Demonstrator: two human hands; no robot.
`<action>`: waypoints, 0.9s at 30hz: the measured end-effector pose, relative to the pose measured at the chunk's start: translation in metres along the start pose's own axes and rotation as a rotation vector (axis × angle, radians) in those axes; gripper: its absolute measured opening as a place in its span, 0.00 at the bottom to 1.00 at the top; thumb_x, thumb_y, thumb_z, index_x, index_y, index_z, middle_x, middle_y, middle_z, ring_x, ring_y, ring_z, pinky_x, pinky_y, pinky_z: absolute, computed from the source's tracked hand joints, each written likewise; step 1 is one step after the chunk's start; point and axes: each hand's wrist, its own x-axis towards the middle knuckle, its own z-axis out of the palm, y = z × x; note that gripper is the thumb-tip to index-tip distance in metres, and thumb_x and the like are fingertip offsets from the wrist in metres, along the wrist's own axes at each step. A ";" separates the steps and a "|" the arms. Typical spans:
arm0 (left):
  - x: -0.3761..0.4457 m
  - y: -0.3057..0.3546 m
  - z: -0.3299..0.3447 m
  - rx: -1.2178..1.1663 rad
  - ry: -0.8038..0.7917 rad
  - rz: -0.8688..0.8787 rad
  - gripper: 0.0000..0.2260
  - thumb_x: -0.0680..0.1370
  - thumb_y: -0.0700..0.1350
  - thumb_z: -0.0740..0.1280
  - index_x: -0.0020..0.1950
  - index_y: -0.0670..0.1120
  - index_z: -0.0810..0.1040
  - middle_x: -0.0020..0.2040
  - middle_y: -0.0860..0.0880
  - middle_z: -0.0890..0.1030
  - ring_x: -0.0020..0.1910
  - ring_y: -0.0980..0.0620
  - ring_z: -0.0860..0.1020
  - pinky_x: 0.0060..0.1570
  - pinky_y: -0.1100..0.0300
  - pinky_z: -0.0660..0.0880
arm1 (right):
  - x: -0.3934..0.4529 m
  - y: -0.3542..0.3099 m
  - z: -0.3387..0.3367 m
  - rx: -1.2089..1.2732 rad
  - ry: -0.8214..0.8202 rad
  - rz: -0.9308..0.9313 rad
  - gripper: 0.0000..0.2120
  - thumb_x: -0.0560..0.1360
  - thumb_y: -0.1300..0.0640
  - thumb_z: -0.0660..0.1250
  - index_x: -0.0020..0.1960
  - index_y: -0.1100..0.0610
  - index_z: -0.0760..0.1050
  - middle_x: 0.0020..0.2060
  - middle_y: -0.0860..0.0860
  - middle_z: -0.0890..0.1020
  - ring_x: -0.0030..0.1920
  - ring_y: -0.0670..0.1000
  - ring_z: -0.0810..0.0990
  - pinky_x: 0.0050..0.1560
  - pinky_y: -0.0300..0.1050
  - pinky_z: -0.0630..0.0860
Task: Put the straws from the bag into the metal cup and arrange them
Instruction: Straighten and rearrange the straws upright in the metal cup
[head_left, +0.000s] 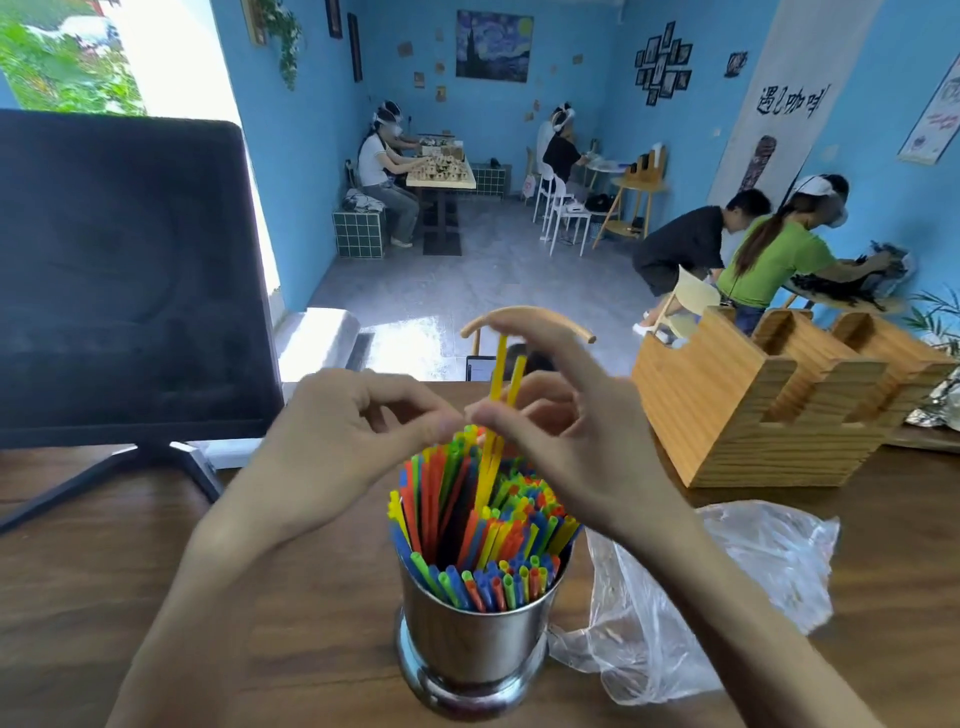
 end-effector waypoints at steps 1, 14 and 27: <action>0.001 -0.002 0.000 -0.015 0.045 0.010 0.09 0.70 0.60 0.71 0.42 0.57 0.87 0.37 0.50 0.85 0.38 0.41 0.78 0.41 0.48 0.75 | -0.003 0.004 0.005 -0.060 -0.020 -0.023 0.21 0.75 0.48 0.76 0.65 0.39 0.74 0.41 0.46 0.87 0.37 0.44 0.86 0.40 0.49 0.83; 0.009 -0.024 0.014 -0.002 0.057 -0.060 0.04 0.76 0.55 0.71 0.46 0.60 0.86 0.39 0.56 0.85 0.34 0.54 0.77 0.36 0.59 0.72 | -0.008 0.016 -0.014 -0.098 -0.469 0.000 0.18 0.85 0.45 0.57 0.69 0.46 0.79 0.67 0.38 0.78 0.73 0.45 0.69 0.73 0.53 0.63; 0.037 -0.013 0.018 0.172 -0.339 -0.097 0.05 0.77 0.53 0.73 0.49 0.55 0.87 0.40 0.62 0.85 0.40 0.67 0.79 0.39 0.75 0.71 | -0.003 0.048 -0.010 0.132 -0.221 0.350 0.14 0.80 0.45 0.62 0.57 0.48 0.83 0.50 0.44 0.86 0.55 0.45 0.84 0.57 0.40 0.79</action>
